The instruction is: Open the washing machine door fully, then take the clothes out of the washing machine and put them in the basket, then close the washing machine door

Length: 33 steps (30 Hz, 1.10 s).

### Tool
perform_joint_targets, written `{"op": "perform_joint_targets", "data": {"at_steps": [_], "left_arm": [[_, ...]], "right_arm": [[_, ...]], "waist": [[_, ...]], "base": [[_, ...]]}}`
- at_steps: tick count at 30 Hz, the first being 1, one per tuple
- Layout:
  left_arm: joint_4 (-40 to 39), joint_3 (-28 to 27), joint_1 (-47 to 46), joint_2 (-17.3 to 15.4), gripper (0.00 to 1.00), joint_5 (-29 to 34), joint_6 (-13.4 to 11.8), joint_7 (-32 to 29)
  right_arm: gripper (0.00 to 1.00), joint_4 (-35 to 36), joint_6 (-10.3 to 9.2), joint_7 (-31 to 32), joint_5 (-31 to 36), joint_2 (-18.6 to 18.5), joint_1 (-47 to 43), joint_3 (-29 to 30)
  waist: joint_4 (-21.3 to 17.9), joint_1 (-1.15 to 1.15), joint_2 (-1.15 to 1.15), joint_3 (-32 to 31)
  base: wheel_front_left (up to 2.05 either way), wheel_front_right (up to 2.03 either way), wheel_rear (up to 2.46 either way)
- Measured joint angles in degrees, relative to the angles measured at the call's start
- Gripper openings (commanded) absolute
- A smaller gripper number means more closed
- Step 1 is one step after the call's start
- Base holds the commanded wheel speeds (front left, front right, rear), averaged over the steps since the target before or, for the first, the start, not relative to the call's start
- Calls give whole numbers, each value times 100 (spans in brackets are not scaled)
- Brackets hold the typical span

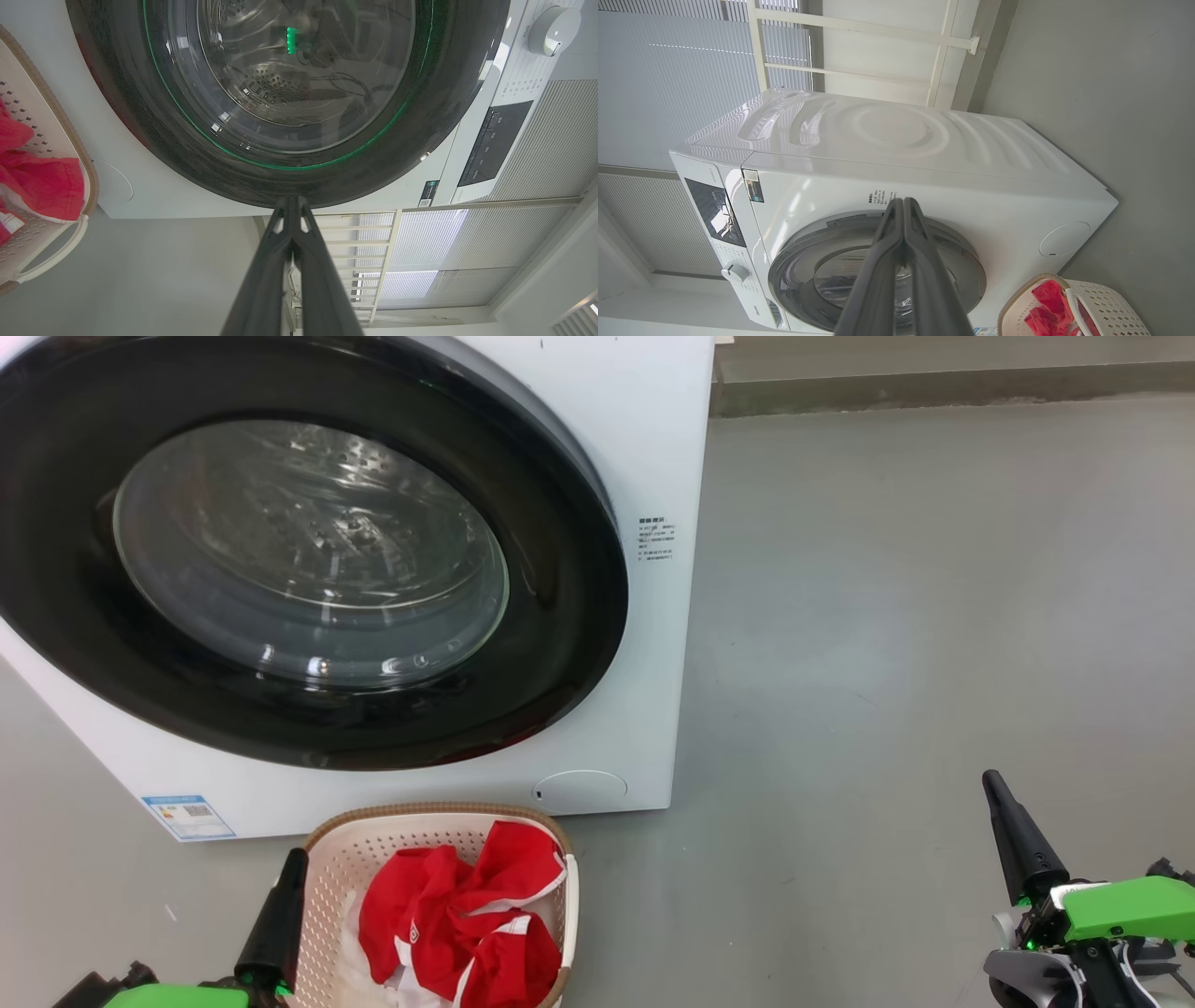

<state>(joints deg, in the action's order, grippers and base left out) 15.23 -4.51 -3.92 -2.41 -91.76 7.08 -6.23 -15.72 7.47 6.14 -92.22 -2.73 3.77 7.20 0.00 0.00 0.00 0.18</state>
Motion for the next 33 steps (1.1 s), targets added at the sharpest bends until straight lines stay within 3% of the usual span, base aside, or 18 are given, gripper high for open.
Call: {"op": "perform_joint_targets", "data": {"at_steps": [33], "left_arm": [[1, 0, 0, 1, 0, 0, 0, 0]], "right_arm": [[0, 0, 0, 1, 0, 5, 0, 9]], "waist": [[0, 0, 0, 0]], "base": [[0, 0, 0]]}}
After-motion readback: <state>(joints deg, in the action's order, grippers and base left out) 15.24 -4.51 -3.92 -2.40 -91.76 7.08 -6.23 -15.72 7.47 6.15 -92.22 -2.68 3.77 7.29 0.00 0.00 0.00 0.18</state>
